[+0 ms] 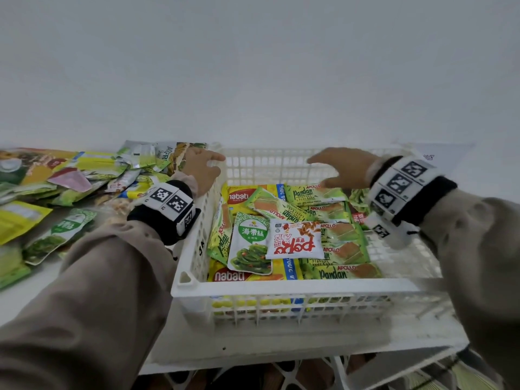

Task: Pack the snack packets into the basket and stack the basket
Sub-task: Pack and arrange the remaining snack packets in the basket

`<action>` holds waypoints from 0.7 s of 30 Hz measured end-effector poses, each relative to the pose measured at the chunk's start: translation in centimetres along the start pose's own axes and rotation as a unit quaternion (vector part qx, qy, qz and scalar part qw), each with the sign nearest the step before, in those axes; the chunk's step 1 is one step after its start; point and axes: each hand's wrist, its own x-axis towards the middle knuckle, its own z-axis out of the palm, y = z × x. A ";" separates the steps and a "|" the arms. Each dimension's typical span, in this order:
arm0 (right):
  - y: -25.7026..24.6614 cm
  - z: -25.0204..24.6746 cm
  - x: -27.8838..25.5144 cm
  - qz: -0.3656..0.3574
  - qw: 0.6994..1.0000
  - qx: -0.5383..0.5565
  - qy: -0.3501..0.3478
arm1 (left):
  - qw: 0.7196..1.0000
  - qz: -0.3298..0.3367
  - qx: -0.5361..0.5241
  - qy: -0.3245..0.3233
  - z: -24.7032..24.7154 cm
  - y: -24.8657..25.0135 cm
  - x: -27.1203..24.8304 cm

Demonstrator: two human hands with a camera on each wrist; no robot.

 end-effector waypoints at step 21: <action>-10.3 -1.4 4.1 -0.251 0.957 0.084 0.122 | 1.000 -0.009 0.013 -0.007 0.2 -0.5 0.5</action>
